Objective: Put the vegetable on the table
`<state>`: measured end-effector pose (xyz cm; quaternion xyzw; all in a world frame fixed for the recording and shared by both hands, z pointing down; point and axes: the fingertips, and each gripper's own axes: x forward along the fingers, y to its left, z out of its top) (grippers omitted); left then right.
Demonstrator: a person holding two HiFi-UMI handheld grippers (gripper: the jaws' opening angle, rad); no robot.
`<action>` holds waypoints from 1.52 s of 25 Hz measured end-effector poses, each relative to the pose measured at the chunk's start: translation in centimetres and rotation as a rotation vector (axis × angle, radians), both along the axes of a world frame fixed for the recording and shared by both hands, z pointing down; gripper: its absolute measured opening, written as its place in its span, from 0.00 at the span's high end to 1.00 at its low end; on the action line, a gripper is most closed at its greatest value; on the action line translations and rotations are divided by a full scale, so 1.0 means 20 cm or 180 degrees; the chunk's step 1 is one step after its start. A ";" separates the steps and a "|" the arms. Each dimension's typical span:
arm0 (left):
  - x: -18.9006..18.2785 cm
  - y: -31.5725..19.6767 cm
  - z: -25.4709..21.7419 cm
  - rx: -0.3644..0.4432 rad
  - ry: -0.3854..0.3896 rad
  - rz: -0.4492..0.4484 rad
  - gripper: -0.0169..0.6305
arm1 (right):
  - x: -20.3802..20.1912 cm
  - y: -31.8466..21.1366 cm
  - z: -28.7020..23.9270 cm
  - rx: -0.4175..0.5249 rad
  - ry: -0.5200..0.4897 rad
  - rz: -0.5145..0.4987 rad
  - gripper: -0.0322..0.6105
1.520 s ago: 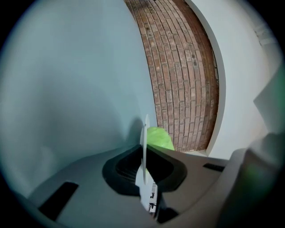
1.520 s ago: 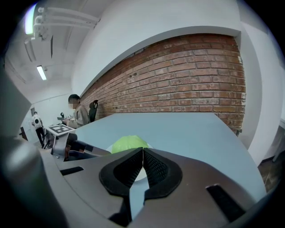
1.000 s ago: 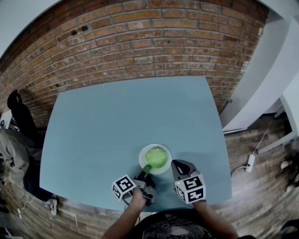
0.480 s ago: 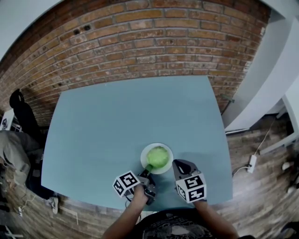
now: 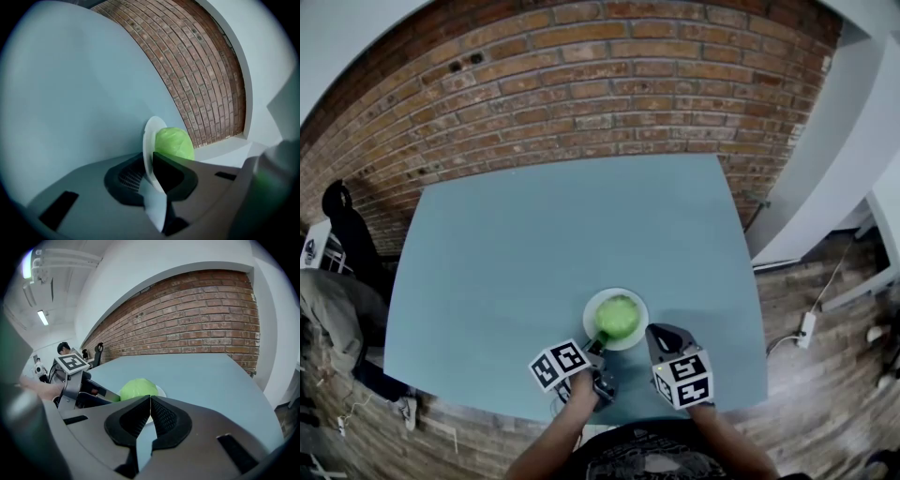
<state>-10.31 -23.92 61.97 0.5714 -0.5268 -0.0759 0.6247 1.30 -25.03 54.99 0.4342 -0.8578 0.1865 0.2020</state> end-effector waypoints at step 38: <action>-0.06 -0.04 -0.02 -0.0041 -0.1649 0.1035 0.82 | -0.06 0.01 0.02 -0.0007 0.0045 -0.0097 0.94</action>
